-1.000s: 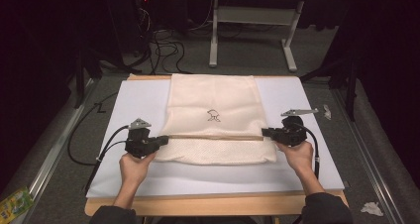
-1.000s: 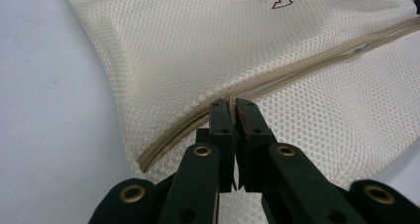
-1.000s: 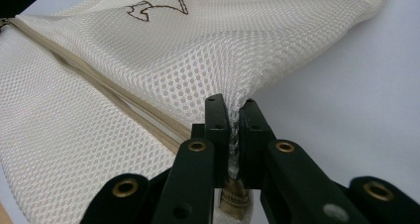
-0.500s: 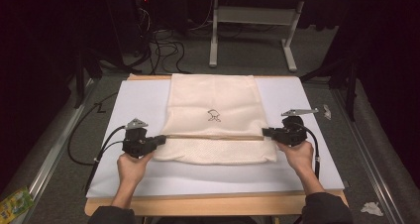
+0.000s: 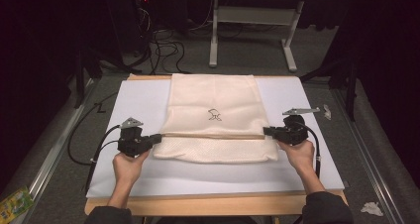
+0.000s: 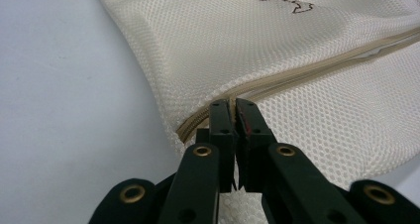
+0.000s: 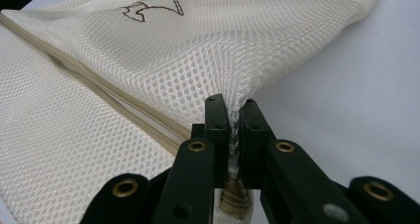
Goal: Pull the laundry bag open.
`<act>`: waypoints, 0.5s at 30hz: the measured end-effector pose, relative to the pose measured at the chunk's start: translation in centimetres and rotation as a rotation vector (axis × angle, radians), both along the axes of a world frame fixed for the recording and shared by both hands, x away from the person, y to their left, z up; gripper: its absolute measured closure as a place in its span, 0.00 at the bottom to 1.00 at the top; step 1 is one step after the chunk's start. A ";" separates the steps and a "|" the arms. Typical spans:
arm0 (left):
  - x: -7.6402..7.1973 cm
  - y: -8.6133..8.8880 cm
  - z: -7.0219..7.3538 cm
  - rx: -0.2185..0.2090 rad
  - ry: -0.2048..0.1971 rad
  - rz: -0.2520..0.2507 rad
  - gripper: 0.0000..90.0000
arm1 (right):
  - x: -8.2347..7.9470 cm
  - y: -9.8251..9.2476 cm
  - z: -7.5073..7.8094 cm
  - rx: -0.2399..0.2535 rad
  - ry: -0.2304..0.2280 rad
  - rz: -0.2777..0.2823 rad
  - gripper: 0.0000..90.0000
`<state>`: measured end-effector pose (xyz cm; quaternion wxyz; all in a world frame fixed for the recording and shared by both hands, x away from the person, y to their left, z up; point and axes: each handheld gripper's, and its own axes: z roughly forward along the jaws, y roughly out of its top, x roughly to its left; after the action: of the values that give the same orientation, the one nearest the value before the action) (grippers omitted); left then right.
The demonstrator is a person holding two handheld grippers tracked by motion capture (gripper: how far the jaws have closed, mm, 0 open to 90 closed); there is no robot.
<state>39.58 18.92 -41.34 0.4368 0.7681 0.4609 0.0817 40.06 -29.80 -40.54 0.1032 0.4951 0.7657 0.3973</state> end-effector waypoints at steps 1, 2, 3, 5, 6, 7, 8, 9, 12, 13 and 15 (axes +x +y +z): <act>0.0 0.0 0.0 0.006 0.000 0.001 0.97 | 0.0 0.0 0.0 -0.008 -0.003 0.004 0.96; 0.0 0.1 -0.1 0.009 0.001 -0.001 0.97 | 0.0 0.1 0.0 -0.017 -0.003 0.002 0.97; 0.1 0.1 -0.1 0.010 0.004 0.001 0.97 | 0.0 0.1 0.0 -0.019 -0.004 0.004 0.97; 0.1 0.2 -0.1 0.012 0.004 0.006 0.97 | 0.0 0.2 0.0 -0.020 -0.005 0.003 0.96; 0.1 0.4 -0.1 0.015 0.005 0.006 0.97 | 0.0 0.2 0.0 -0.020 -0.005 0.003 0.96; 0.1 0.4 -0.1 0.014 0.006 0.008 0.97 | 0.1 0.2 0.0 -0.020 -0.004 0.003 0.97; 0.1 0.5 -0.1 0.009 0.007 0.010 0.97 | 0.1 0.2 0.0 -0.020 -0.004 0.003 0.96; 0.1 0.5 -0.1 0.011 0.007 0.009 0.97 | 0.1 0.1 0.0 -0.016 -0.003 0.004 0.96; 0.1 0.6 -0.1 0.016 0.010 0.006 0.97 | 0.1 0.2 0.0 -0.019 -0.005 0.004 0.96; 0.1 0.6 -0.1 0.017 0.010 0.004 0.97 | 0.2 0.2 0.1 -0.018 -0.005 0.005 0.96; 0.1 0.6 -0.1 0.017 0.010 0.004 0.97 | 0.2 0.2 0.1 -0.017 -0.002 0.002 0.96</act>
<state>39.72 19.52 -41.45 0.4276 0.7713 0.4642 0.0827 40.25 -29.60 -40.42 0.1076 0.4930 0.7696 0.3912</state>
